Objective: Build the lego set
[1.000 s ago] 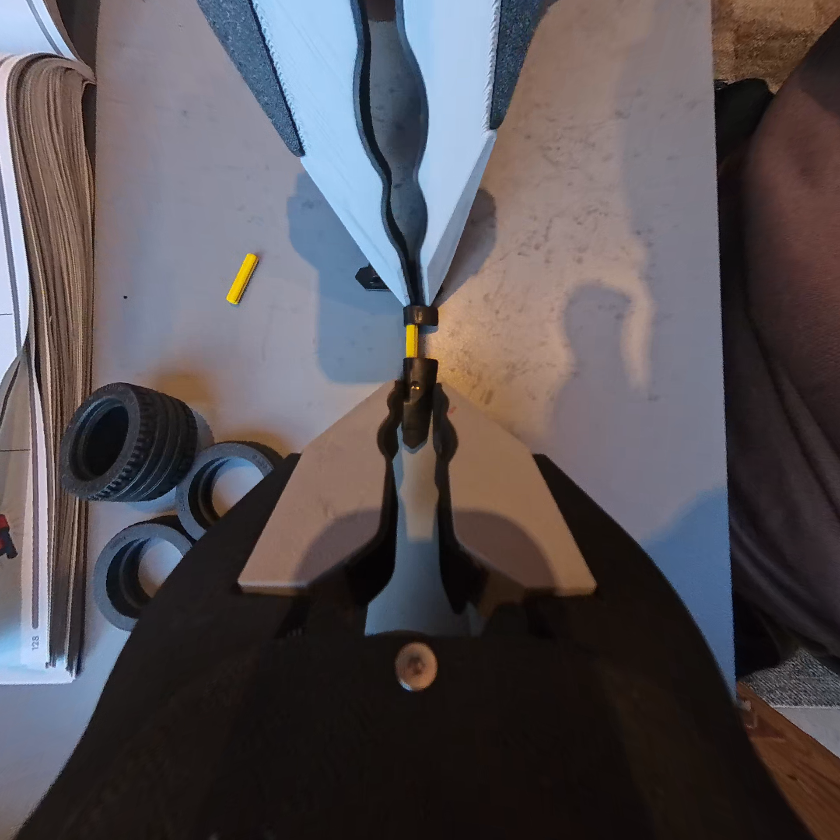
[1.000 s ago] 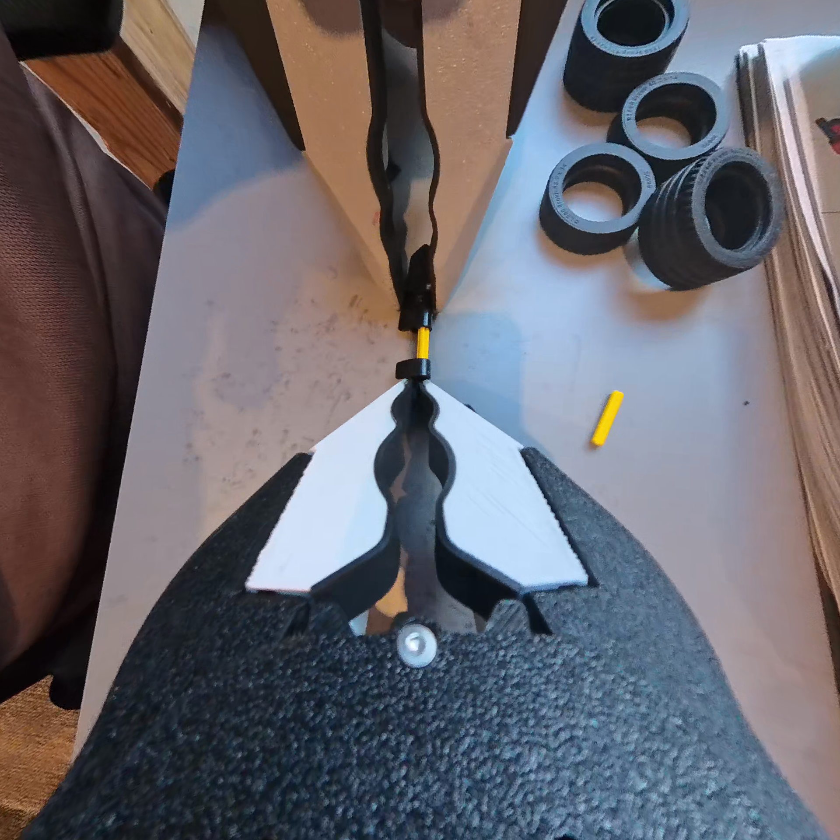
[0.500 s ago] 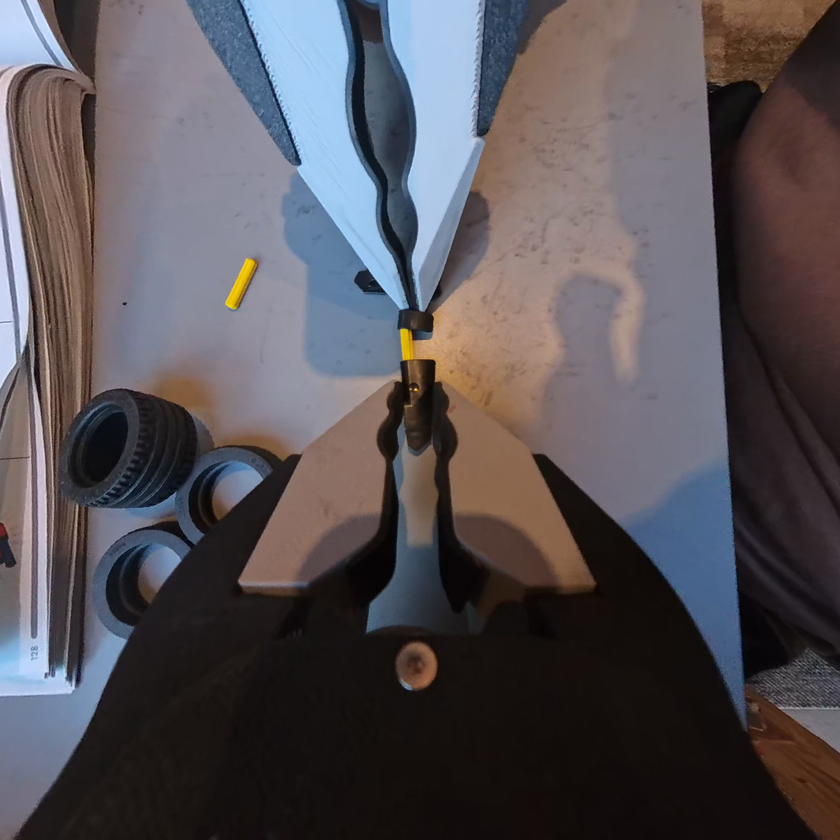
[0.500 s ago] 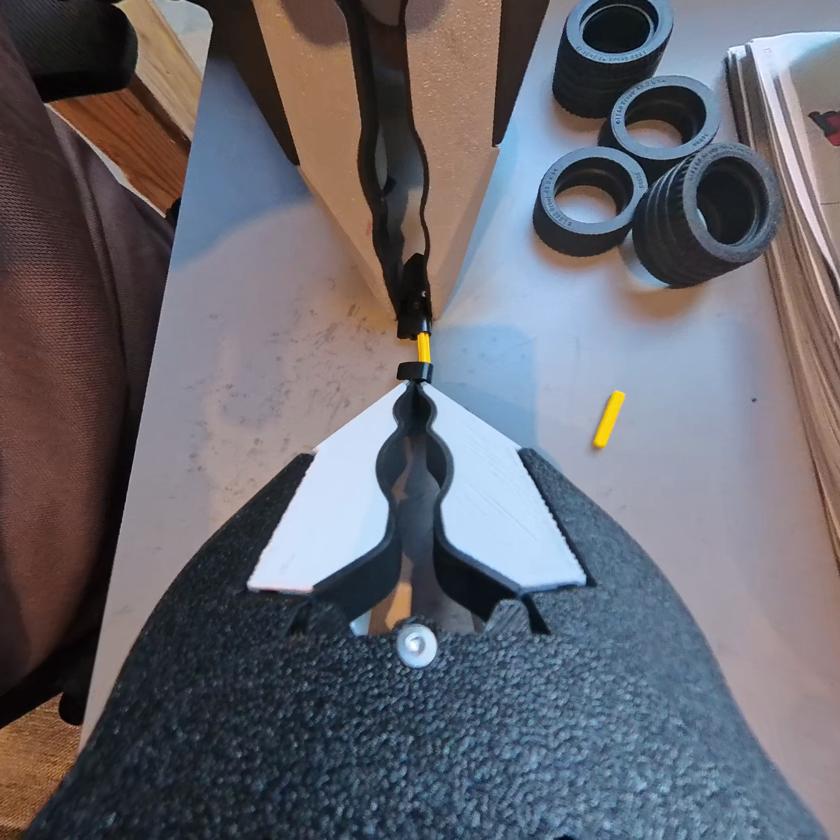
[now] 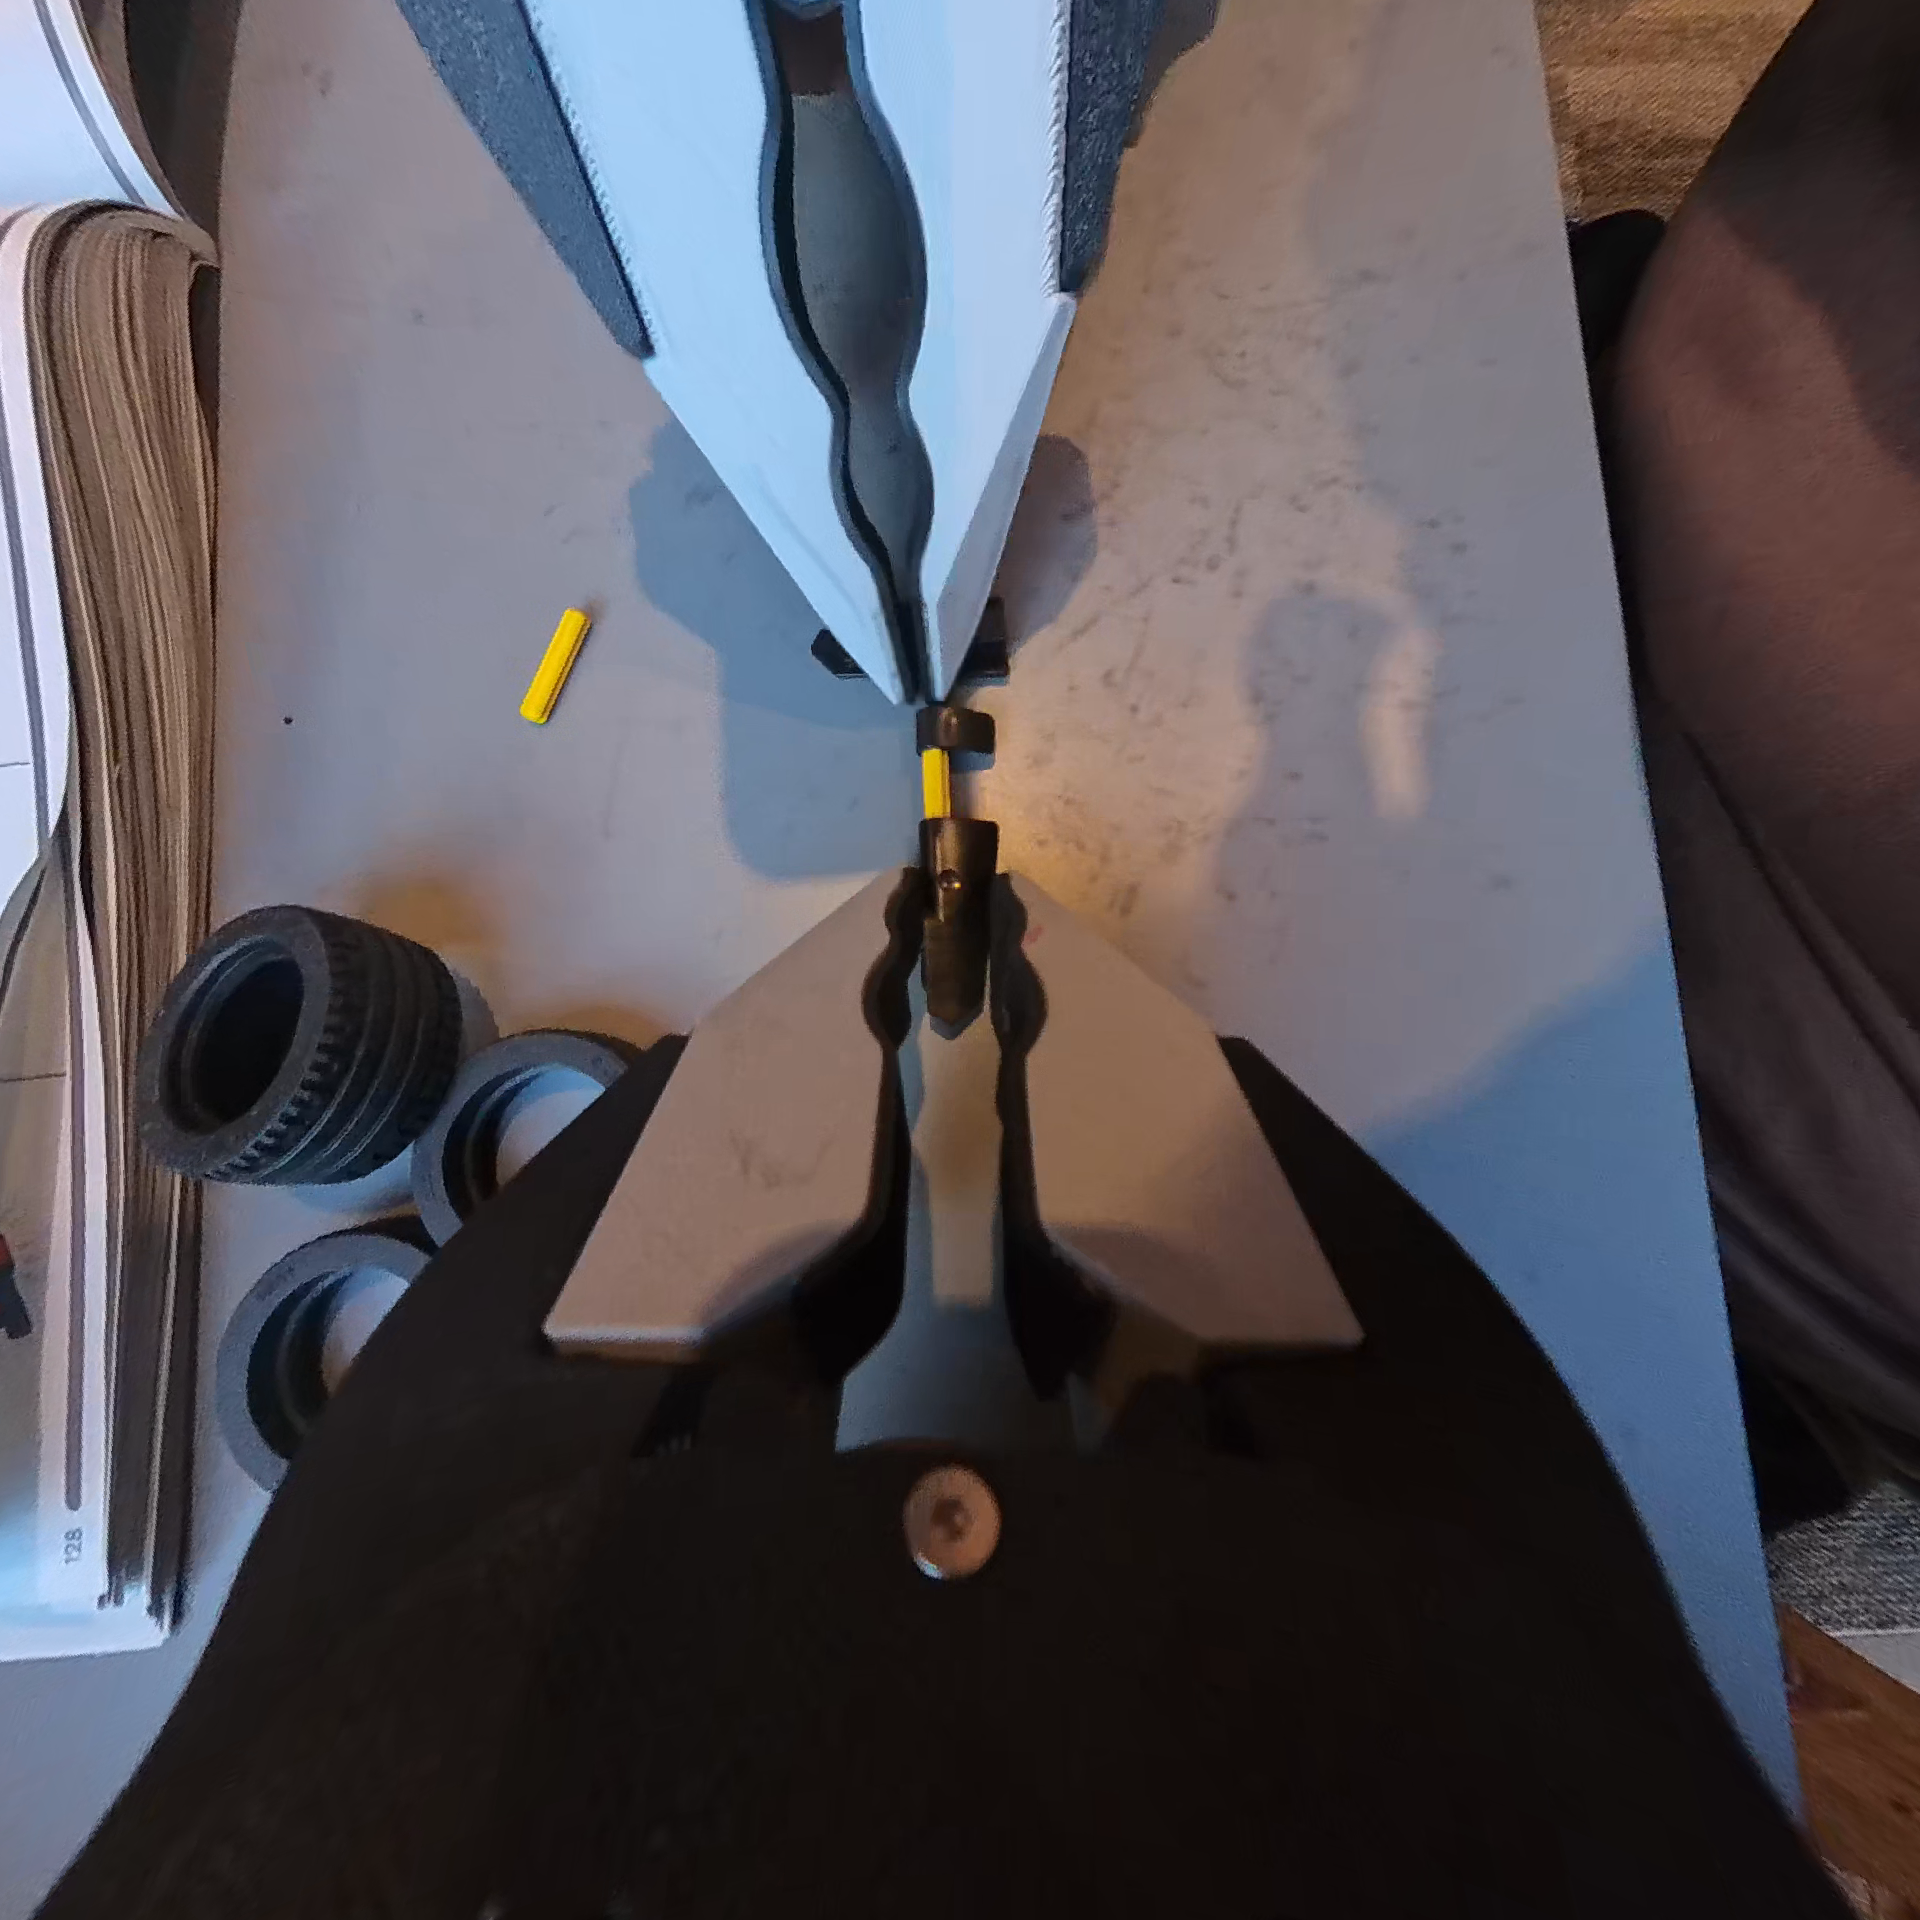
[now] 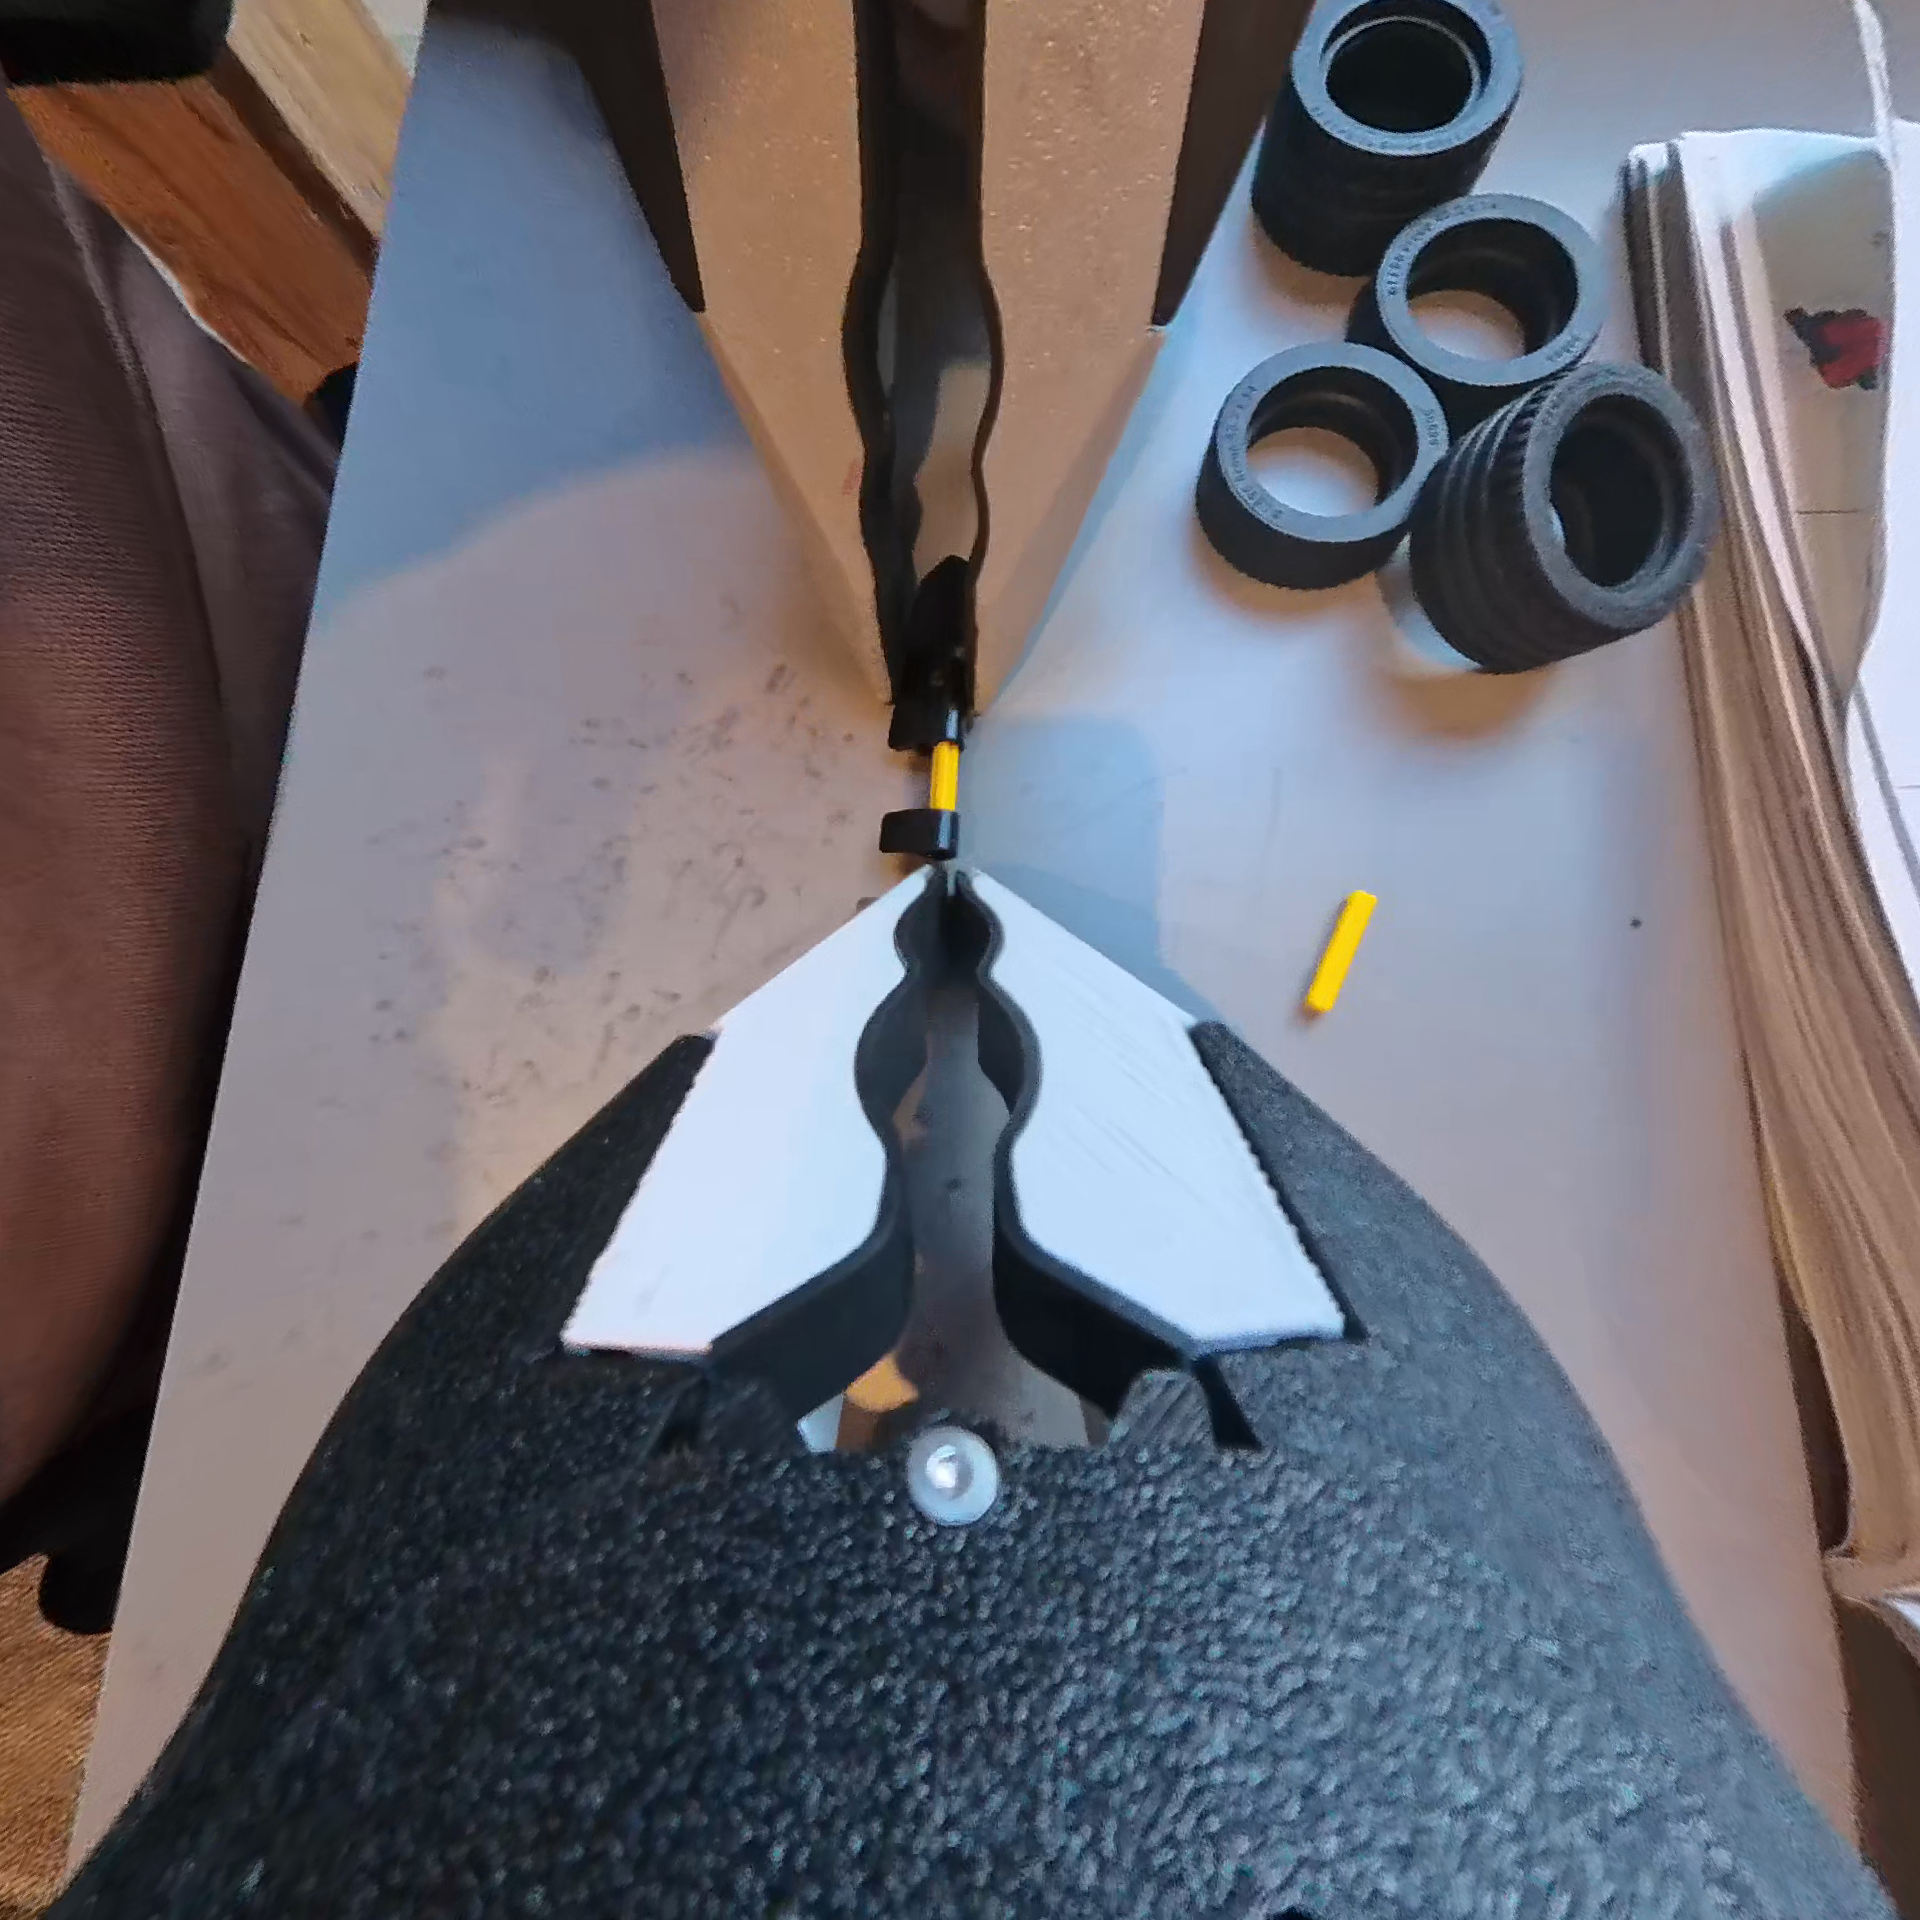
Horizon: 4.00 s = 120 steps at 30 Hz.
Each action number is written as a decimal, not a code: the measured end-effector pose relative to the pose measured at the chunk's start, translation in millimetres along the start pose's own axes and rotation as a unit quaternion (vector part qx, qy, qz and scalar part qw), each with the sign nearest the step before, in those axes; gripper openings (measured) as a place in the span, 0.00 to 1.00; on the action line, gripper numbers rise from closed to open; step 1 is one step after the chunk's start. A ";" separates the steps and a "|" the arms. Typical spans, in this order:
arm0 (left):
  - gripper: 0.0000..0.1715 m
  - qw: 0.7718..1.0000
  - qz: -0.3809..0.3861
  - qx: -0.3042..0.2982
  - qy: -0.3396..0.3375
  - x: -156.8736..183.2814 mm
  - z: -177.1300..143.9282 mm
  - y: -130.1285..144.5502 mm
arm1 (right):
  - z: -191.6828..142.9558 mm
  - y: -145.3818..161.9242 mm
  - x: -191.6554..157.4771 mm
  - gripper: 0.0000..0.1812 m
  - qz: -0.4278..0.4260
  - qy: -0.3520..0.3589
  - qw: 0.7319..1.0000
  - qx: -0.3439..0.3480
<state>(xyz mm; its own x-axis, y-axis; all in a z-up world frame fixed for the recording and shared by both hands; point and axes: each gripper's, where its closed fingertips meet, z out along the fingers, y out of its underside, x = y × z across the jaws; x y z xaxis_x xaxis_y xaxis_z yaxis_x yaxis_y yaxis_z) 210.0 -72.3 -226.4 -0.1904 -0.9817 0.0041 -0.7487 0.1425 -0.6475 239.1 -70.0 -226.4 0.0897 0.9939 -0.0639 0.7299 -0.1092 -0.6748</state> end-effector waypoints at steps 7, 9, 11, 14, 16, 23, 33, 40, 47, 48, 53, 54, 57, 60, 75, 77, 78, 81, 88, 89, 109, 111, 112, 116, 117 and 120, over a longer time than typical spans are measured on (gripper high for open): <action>0.06 1.000 -0.015 0.005 -0.001 -0.7 0.6 -0.9 | 1.6 -1.3 -1.5 0.01 0.006 0.003 1.000 0.005; 0.06 1.000 -0.014 0.004 -0.003 -0.8 0.6 -0.8 | 1.6 -1.4 -1.4 0.01 0.006 0.007 1.000 0.006; 0.06 1.000 -0.014 0.004 -0.003 -0.8 0.6 -0.9 | 1.8 -1.7 -1.2 0.01 0.007 0.010 1.000 0.008; 0.06 1.000 -0.019 0.006 0.003 -0.7 1.0 -1.1 | 3.1 -3.2 -1.9 0.00 0.004 0.008 1.000 0.012; 0.06 1.000 -0.018 0.010 0.009 0.8 2.8 -3.3 | 4.5 -4.6 -3.0 0.00 0.003 0.004 1.000 0.011; 0.06 1.000 -0.026 0.015 0.007 0.3 3.1 -3.6 | 3.1 -3.1 -0.6 0.00 0.022 -0.005 1.000 0.022; 0.06 0.999 -0.023 0.038 0.004 -2.5 3.6 -5.4 | 3.0 -3.8 -3.0 0.11 -0.002 -0.002 1.000 0.031; 0.06 0.998 -0.034 0.047 0.017 -2.3 4.1 -6.1 | 4.7 -4.9 -2.4 0.07 -0.011 0.006 0.999 0.029; 0.06 0.998 -0.034 0.043 0.012 -2.6 4.9 -6.8 | 6.4 -6.9 -2.3 0.07 0.001 -0.003 1.000 0.029; 0.06 0.998 -0.035 0.043 0.012 -2.6 5.0 -7.0 | 7.5 -8.1 -2.2 0.07 0.001 -0.003 1.000 0.030; 0.06 0.998 -0.038 0.042 0.012 -2.8 7.0 -8.9 | 9.7 -10.3 -2.5 0.07 0.008 -0.013 0.999 0.030; 0.06 0.998 -0.040 0.043 0.011 -2.8 6.9 -8.8 | 9.7 -10.4 -2.3 0.07 0.005 -0.011 0.999 0.030; 0.06 0.999 -0.025 0.037 -0.001 -3.1 6.8 -8.7 | 9.6 -10.6 -2.3 0.07 0.000 -0.007 0.999 0.031; 0.06 0.999 -0.028 0.039 0.002 -2.8 6.9 -9.0 | 8.4 -11.5 -2.5 0.07 0.005 -0.015 0.999 0.036; 0.06 0.998 -0.038 0.042 0.013 -2.8 2.9 -4.6 | -23.2 -13.9 43.9 0.07 0.085 0.040 0.988 0.119; 0.06 0.998 -0.039 0.044 0.015 -2.8 2.8 -4.6 | -23.8 -13.4 45.8 0.07 0.092 0.038 0.988 0.121; 0.06 0.998 -0.039 0.044 0.015 -2.8 2.8 -4.6 | -23.5 -12.8 46.5 0.07 0.095 0.039 0.988 0.119; 0.06 0.998 -0.039 0.045 0.015 -2.8 2.8 -4.7 | -22.7 -12.0 46.8 0.07 0.094 0.039 0.988 0.116; 0.06 0.998 -0.045 0.049 0.020 -3.2 3.0 -5.0 | -22.9 -9.8 49.3 0.07 0.091 0.050 0.988 0.111; 0.06 0.998 -0.045 0.049 0.019 -3.4 3.0 -5.0 | -23.2 -9.7 49.8 0.07 0.092 0.051 0.988 0.111; 0.06 0.998 -0.045 0.048 0.010 -6.4 2.2 -4.1 | -23.0 -7.2 51.6 0.04 0.089 0.058 0.989 0.105; 0.06 0.998 -0.046 0.047 0.007 -7.6 1.6 -3.4 | -23.3 -7.1 51.9 0.03 0.089 0.059 0.989 0.105; 0.06 0.998 -0.046 0.046 0.006 -8.1 1.4 -3.1 | -23.4 -7.1 52.1 0.03 0.089 0.059 0.989 0.106; 0.06 0.998 -0.049 0.046 0.001 -10.3 0.5 -2.0 | -23.9 -6.3 52.9 0.03 0.089 0.063 0.989 0.105; 0.06 0.998 -0.050 0.046 0.001 -10.5 0.5 -2.0 | -23.9 -6.2 52.9 0.03 0.088 0.063 0.989 0.104; 0.06 0.998 -0.051 0.047 0.001 -11.1 0.4 -2.0 | -23.8 -5.7 53.0 0.03 0.086 0.066 0.989 0.102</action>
<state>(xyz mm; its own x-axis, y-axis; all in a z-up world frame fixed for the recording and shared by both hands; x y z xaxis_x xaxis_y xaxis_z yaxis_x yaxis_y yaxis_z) 213.8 -61.7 -225.5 -0.1177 -0.9902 0.0754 -0.7017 0.0292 -0.7119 255.8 -17.0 -208.4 0.2973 0.9491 -0.1038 0.5450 -0.2579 -0.7978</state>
